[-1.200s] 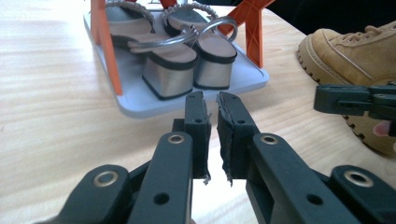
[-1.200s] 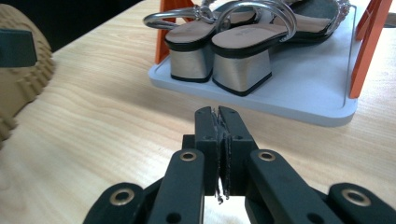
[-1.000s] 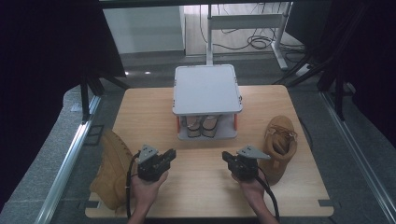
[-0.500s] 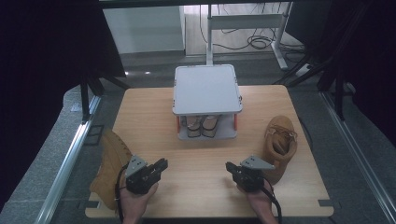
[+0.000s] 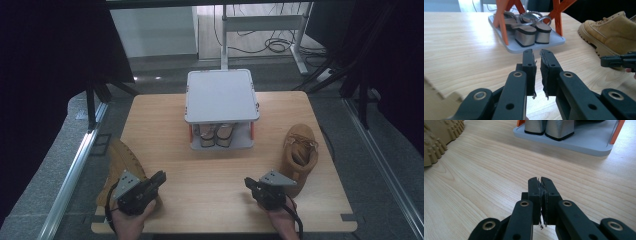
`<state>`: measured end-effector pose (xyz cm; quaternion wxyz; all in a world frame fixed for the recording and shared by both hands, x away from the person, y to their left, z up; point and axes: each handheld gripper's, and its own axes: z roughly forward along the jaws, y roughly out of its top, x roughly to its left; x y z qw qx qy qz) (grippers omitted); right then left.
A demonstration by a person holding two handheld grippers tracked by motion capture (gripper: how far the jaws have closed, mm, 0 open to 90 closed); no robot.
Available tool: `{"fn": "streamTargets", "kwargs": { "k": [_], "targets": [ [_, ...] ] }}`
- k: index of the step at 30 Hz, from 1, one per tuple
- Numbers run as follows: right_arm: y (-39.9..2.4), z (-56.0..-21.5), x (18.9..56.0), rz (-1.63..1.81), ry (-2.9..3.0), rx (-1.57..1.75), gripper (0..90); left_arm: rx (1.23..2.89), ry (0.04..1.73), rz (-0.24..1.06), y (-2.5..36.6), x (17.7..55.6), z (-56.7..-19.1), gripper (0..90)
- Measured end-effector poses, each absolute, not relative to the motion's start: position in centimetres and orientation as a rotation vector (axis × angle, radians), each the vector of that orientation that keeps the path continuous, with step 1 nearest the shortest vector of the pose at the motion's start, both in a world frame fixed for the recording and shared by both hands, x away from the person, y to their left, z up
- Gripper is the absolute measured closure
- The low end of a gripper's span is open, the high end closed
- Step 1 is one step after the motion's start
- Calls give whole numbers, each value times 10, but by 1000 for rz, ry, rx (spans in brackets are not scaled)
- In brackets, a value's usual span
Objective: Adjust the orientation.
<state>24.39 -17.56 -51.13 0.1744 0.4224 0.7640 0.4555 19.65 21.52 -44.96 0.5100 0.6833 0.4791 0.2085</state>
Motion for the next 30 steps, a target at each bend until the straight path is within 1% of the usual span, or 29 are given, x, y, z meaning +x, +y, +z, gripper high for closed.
{"fn": "streamTargets", "kwargs": {
  "k": [13,19,26,30],
  "targets": [
    [-180,-512,245,1286,2173,1195,862,1553,1242,529,258,180,-449,841],
    [-176,-514,246,1289,2194,1183,861,1509,1271,576,280,172,-441,865],
    [-176,-510,247,1315,2189,1182,860,1460,1334,570,314,158,-443,866],
    [-176,-509,247,1321,2185,1183,860,1442,1351,568,323,153,-448,867]
  ]
}}
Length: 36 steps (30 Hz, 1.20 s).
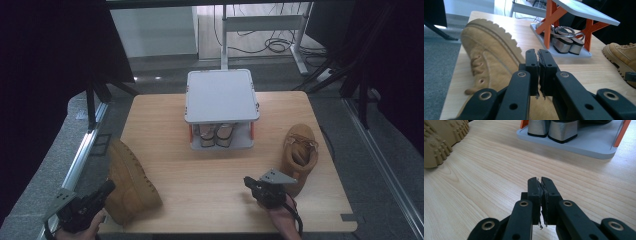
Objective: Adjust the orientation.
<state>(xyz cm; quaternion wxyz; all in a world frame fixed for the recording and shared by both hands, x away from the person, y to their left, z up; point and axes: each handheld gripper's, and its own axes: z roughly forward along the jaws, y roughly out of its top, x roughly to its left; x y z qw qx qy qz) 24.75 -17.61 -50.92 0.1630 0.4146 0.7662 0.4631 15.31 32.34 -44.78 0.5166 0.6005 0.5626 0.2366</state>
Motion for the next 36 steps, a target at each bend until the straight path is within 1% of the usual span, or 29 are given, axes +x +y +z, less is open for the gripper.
{"fn": "streamTargets", "kwargs": {
  "k": [6,9,13,18,26,30,33,36],
  "targets": [
    [-177,-509,247,1320,2182,1187,859,1410,1388,595,342,148,-449,867],
    [-179,-510,248,1315,2180,1192,859,1434,1411,615,350,145,-450,864],
    [-178,-510,248,1310,2182,1192,859,1459,1450,578,356,141,-463,862],
    [-176,-512,248,1307,2180,1193,859,1443,1493,557,367,130,-478,865],
    [-177,-512,247,1312,2162,1203,859,1463,1524,517,366,118,-498,862],
    [-177,-514,247,1305,2171,1208,857,1524,1543,488,357,114,-513,863],
    [-175,-515,248,1300,2180,1206,857,1562,1549,449,351,122,-522,865],
    [-174,-515,248,1294,2188,1200,855,1581,1538,454,344,129,-520,875]
  ]
}}
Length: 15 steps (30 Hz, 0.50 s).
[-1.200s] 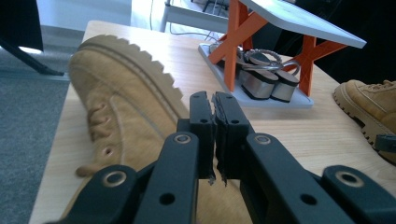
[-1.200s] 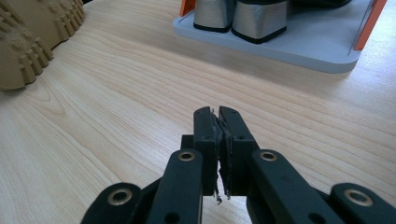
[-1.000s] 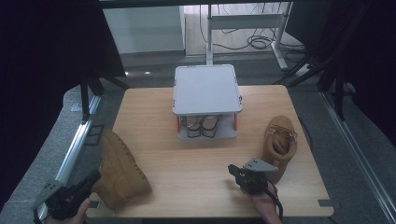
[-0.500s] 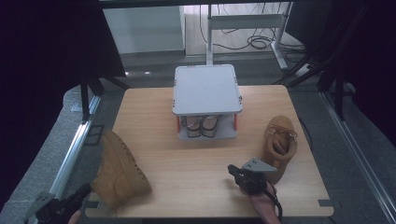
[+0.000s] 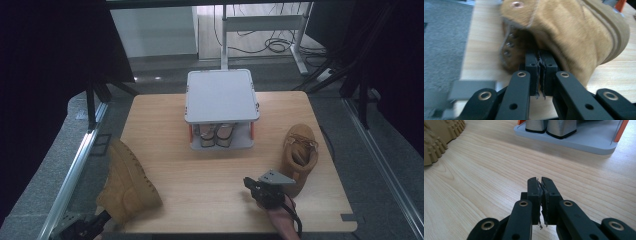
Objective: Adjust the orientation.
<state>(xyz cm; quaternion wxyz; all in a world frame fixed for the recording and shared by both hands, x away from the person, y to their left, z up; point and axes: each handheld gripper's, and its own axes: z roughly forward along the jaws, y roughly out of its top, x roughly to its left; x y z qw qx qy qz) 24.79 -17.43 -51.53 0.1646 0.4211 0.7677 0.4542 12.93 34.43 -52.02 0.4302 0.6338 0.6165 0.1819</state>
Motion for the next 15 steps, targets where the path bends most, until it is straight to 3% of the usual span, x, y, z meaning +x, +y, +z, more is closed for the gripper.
{"fn": "streamTargets", "kwargs": {
  "k": [15],
  "targets": [
    [-177,-514,249,1305,2184,1208,852,1582,1495,454,339,139,-505,888]
  ]
}}
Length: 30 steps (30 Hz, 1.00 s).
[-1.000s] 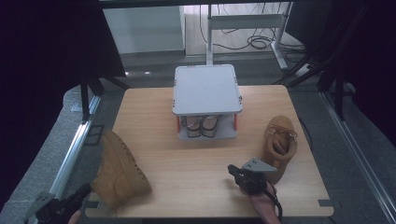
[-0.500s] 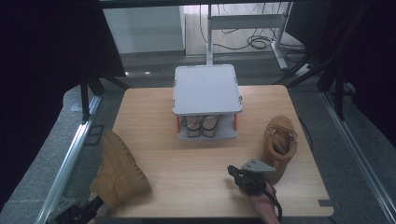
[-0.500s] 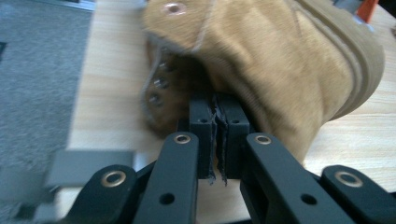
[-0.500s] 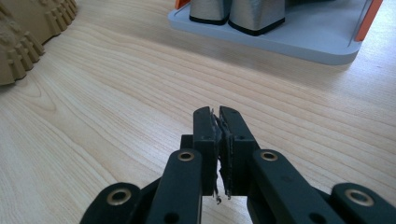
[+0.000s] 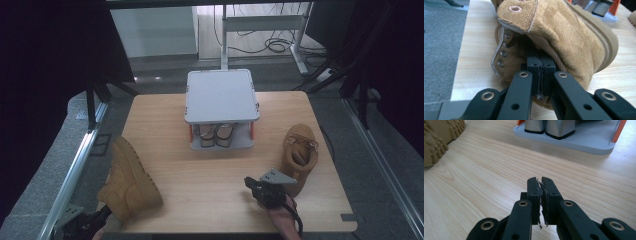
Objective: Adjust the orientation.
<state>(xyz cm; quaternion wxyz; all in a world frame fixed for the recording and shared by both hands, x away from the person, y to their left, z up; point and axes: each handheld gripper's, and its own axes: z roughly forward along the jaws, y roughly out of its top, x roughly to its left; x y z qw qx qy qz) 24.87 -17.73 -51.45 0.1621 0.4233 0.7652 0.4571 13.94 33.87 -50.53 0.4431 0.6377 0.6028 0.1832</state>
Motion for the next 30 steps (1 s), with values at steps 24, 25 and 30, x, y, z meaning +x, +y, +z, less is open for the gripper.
{"fn": "streamTargets", "kwargs": {
  "k": [24,25,30],
  "targets": [
    [-177,-516,249,1300,2189,1215,844,1573,1462,455,328,155,-491,893],
    [-177,-516,249,1301,2190,1216,843,1581,1463,455,327,156,-489,892],
    [-178,-516,250,1353,2197,1241,842,1598,1447,451,321,164,-484,894]
  ]
}}
